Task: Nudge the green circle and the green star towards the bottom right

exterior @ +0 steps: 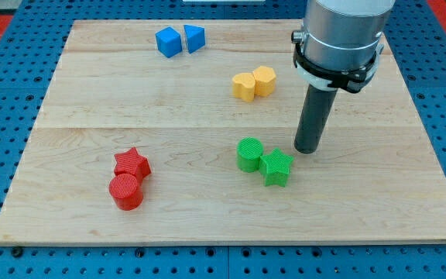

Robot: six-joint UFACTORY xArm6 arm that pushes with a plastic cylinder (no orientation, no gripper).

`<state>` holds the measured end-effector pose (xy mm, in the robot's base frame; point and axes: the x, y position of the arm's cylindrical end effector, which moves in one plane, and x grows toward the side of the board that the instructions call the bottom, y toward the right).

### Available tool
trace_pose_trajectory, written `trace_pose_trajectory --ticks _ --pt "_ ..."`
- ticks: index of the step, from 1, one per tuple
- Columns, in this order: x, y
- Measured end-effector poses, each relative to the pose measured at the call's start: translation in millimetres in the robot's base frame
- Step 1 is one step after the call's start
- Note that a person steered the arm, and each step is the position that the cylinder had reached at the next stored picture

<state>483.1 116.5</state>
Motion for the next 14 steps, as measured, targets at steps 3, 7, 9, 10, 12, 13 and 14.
trace_pose_trajectory --ticks 3,7,9,10,12,13,14 --pt "-101.0 24.0" --pt "-180.6 28.0" --pt "-89.4 9.8" --pt "-68.2 -69.1" --pt "-42.6 -144.8" --pt "-39.1 -138.6" --pt "-20.8 -109.3"
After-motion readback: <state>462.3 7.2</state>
